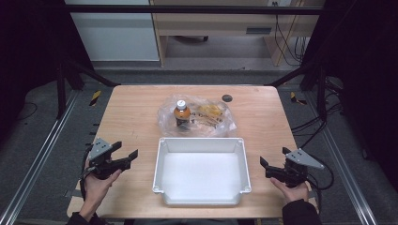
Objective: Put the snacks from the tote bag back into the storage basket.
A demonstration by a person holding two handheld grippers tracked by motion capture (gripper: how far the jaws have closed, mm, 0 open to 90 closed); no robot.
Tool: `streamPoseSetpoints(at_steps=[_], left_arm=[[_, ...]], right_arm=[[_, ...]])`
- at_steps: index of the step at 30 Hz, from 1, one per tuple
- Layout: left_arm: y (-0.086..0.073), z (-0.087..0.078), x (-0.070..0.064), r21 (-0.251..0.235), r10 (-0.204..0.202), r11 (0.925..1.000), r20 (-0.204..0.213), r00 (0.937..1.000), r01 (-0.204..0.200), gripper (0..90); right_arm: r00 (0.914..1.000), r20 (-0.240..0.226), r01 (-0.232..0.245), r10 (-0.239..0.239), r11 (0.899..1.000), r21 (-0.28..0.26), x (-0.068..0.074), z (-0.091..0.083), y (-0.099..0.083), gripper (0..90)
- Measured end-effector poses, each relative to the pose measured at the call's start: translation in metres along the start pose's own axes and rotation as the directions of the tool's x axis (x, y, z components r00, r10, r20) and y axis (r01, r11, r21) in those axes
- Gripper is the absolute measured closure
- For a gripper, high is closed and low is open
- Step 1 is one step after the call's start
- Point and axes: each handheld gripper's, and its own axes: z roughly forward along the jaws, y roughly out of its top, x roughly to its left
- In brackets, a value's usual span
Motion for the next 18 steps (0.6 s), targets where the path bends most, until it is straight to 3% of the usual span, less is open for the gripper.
streamPoseSetpoints(at_steps=[18], left_arm=[[0.0067, 0.0062, -0.0095, -0.008, 0.0, 1.0, -0.002, 1.0, 0.0, 26.3]], right_arm=[[0.9999, -0.003, 0.011, -0.011, 1.0, 0.006, 0.0011, -0.0004, 0.0005, 6.8]])
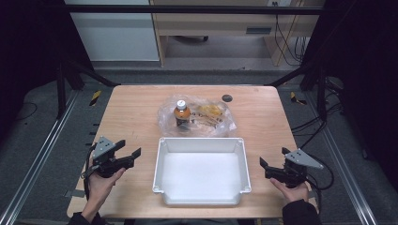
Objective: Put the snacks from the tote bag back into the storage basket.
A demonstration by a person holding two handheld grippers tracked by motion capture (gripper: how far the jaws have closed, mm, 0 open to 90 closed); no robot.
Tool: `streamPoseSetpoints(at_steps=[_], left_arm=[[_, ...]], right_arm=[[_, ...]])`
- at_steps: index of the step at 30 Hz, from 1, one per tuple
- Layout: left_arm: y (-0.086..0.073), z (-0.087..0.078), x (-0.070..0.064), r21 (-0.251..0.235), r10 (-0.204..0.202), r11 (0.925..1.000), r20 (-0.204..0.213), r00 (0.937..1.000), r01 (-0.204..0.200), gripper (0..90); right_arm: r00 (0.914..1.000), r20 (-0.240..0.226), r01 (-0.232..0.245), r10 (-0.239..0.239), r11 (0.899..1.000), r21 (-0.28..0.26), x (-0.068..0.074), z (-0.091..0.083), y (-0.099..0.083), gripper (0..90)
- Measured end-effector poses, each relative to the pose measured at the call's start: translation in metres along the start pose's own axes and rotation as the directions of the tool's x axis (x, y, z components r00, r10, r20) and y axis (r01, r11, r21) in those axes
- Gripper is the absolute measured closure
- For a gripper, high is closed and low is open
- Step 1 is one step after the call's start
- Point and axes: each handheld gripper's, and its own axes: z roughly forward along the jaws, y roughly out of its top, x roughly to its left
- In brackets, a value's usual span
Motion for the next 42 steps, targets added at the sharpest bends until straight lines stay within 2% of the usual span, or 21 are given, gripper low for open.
streamPoseSetpoints(at_steps=[16, 18, 25, 31, 42], left_arm=[[0.009, 0.012, -0.002, 0.002, -0.002, 1.0, 0.011, 0.9999, 0.002, 26.7], [0.012, 0.014, -0.004, -0.004, -0.008, 1.0, 0.021, 0.9997, 0.008, 26.9], [0.025, 0.021, -0.012, -0.022, 0.017, 0.9996, 0.038, 0.9991, -0.016, 27.4], [0.029, 0.024, -0.014, -0.024, 0.028, 0.9993, 0.037, 0.9989, -0.027, 27.6], [0.037, 0.026, -0.016, -0.051, 0.021, 0.9985, 0.036, 0.9991, -0.019, 28.8]], right_arm=[[0.9999, -0.001, 0.013, -0.013, 1.0, 0.01, 0.002, 0.001, 0.001, 6.8], [1.0, 0.001, 0.009, -0.009, 1.0, 0.009, 0.002, 0.001, 0.001, 6.8], [1.0, 0.002, 0.007, -0.007, 1.0, 0.01, 0.002, 0.001, 0.001, 6.8], [1.0, -0.001, 0.006, -0.006, 1.0, 0.008, 0.002, 0.001, 0.001, 6.8], [1.0, -0.002, 0.008, -0.008, 1.0, 0.01, 0.002, 0.001, 0.002, 6.8]])
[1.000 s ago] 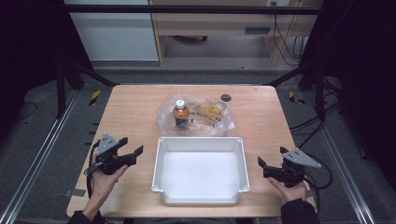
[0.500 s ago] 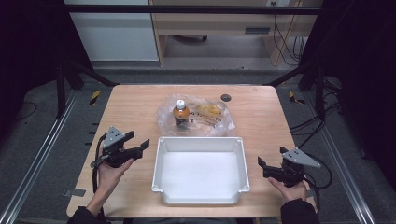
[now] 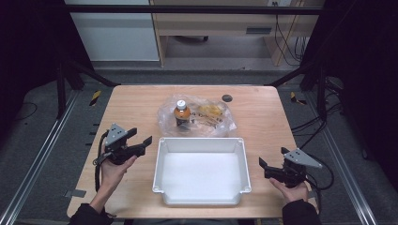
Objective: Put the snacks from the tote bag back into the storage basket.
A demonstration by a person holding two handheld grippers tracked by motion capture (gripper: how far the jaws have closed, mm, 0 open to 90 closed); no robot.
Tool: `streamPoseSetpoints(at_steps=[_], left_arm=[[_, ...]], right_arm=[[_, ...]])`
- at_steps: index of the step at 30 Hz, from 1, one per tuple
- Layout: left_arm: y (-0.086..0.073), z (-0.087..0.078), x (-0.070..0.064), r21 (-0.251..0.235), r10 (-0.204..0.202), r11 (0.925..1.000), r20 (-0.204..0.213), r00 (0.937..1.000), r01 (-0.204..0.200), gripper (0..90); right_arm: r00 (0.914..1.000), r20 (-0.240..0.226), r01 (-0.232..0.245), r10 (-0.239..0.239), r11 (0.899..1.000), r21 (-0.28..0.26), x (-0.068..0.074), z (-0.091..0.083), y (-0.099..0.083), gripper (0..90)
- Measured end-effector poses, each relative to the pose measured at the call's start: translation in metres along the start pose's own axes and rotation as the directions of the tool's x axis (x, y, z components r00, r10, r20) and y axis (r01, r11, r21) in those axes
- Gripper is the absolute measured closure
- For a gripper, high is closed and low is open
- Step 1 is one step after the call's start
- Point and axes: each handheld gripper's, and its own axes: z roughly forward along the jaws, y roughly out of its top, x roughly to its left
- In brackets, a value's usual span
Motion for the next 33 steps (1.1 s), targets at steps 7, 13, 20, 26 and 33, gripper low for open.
streamPoseSetpoints(at_steps=[7, 13, 20, 26, 33], left_arm=[[0.005, 0.006, -0.003, 0.002, 0.008, 1.0, 0.002, 1.0, -0.008, 29.8], [0.009, 0.01, -0.004, -0.001, 0.009, 1.0, 0.007, 0.9999, -0.009, 29.7], [0.012, 0.016, -0.007, 0.004, 0.013, 0.9999, 0.016, 0.9998, -0.013, 29.7], [0.015, 0.021, -0.011, 0.001, 0.016, 0.9999, 0.018, 0.9997, -0.016, 29.8], [0.02, 0.028, -0.014, -0.001, 0.022, 0.9998, 0.017, 0.9996, -0.022, 30.0]], right_arm=[[1.0, -0.004, 0.0, 0.0, 1.0, 0.002, 0.0, 0.0, 0.0, 6.8], [1.0, -0.006, -0.004, 0.004, 1.0, 0.005, 0.0, 0.0, 0.0, 6.8], [1.0, -0.006, -0.005, 0.005, 1.0, 0.006, 0.0, 0.001, 0.0, 6.8], [1.0, -0.007, -0.004, 0.004, 1.0, 0.012, 0.0, 0.001, 0.0, 6.8], [0.9999, -0.008, -0.006, 0.006, 1.0, 0.01, 0.0, 0.001, 0.0, 6.7]])
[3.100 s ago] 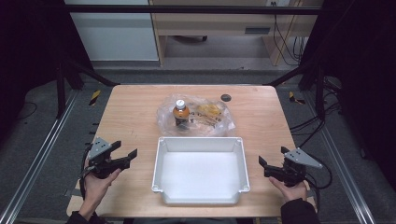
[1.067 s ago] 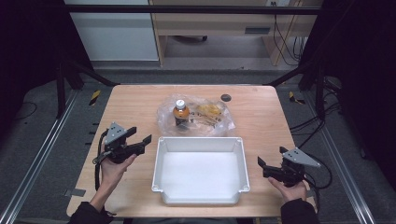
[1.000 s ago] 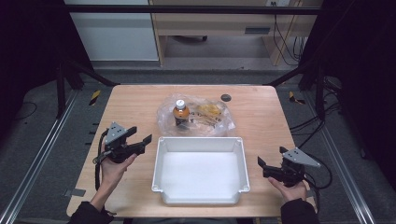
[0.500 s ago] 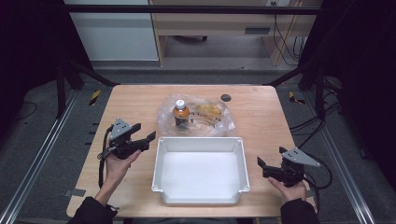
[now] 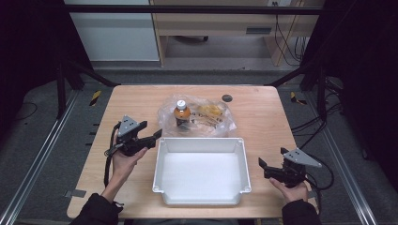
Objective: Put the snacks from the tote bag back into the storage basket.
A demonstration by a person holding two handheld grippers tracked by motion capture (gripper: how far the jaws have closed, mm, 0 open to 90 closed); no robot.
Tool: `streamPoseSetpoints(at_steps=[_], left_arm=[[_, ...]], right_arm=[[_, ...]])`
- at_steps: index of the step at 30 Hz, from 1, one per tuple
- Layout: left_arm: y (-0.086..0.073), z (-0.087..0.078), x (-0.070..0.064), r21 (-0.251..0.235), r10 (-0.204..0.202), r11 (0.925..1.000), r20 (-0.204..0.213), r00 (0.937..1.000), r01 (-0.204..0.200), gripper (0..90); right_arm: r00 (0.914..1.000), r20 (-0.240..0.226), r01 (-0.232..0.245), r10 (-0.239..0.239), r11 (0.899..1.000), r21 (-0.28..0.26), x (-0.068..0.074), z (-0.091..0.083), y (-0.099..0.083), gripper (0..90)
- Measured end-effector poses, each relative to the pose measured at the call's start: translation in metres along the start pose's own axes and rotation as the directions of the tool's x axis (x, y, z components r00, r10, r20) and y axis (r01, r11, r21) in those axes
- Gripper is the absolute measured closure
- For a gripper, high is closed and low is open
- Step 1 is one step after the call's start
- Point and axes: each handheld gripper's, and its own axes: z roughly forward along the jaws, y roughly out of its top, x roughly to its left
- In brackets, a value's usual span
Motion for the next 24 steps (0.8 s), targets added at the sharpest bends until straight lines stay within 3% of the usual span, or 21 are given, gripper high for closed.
streamPoseSetpoints(at_steps=[24], left_arm=[[0.02, 0.025, -0.005, -0.015, 0.0, 0.9999, 0.016, 0.9999, 0.0, 29.8]], right_arm=[[1.0, -0.005, -0.005, 0.005, 1.0, 0.009, -0.001, 0.001, -0.001, 6.9]])
